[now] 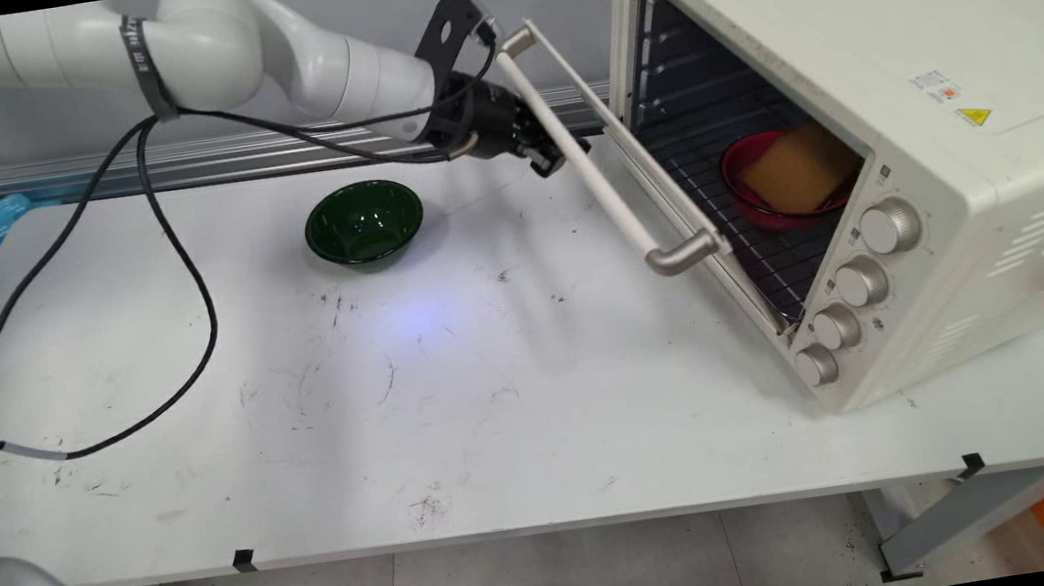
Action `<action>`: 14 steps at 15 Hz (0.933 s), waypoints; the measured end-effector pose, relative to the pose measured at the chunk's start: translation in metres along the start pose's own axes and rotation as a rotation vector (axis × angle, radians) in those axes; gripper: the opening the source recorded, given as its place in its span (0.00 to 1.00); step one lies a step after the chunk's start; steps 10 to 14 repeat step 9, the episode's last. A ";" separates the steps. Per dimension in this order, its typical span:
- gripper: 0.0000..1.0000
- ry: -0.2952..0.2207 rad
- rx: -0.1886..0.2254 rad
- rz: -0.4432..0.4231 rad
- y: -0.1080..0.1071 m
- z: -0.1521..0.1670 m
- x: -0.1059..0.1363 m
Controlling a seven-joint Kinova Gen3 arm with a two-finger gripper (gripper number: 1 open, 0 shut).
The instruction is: Close the oven
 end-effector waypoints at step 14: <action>0.00 0.045 -0.002 0.006 0.000 0.004 0.022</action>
